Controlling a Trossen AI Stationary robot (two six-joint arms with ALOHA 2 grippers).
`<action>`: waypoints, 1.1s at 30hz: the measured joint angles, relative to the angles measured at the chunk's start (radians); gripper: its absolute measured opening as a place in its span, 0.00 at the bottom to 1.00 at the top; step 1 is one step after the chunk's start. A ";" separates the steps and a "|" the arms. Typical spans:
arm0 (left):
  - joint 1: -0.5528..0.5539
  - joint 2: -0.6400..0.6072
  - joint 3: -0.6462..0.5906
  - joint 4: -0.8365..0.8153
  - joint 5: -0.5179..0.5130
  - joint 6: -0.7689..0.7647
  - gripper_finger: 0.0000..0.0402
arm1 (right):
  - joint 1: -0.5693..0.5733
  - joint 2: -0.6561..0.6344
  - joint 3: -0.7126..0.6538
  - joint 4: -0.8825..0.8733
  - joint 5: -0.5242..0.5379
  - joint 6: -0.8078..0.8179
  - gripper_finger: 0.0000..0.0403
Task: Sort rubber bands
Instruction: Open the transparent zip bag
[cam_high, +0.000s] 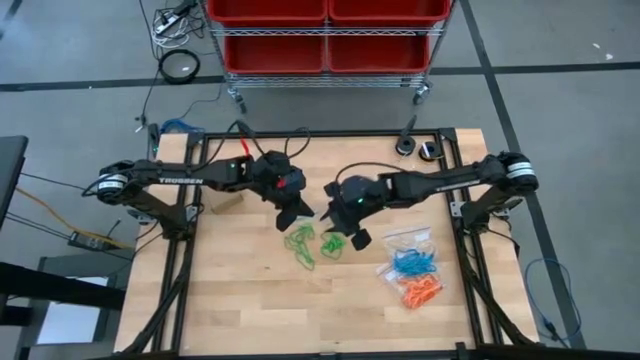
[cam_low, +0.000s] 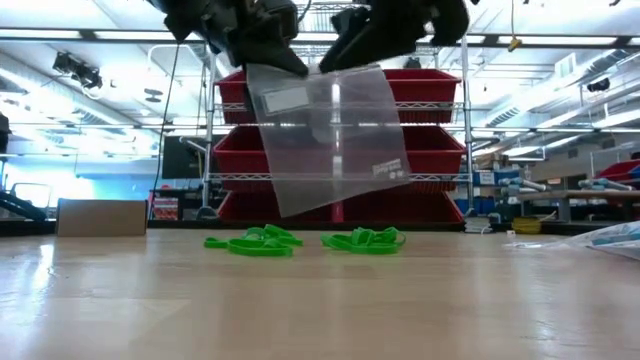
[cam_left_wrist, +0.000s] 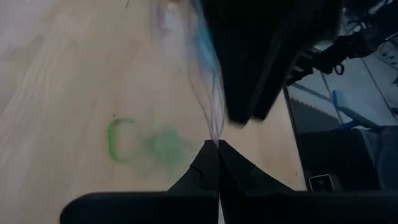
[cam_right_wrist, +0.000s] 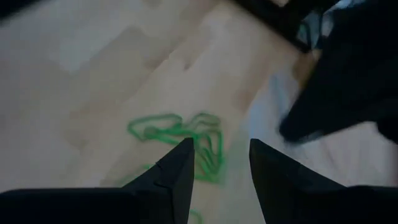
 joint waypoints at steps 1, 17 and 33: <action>0.000 0.000 0.011 -0.026 -0.001 0.006 0.00 | 0.006 0.016 0.020 -0.020 0.019 -0.014 0.35; -0.023 0.003 0.032 -0.114 -0.027 0.033 0.00 | 0.012 0.048 0.109 -0.084 0.065 -0.058 0.34; -0.060 0.004 0.033 -0.094 -0.041 0.017 0.00 | 0.012 0.048 0.108 -0.110 0.104 -0.057 0.34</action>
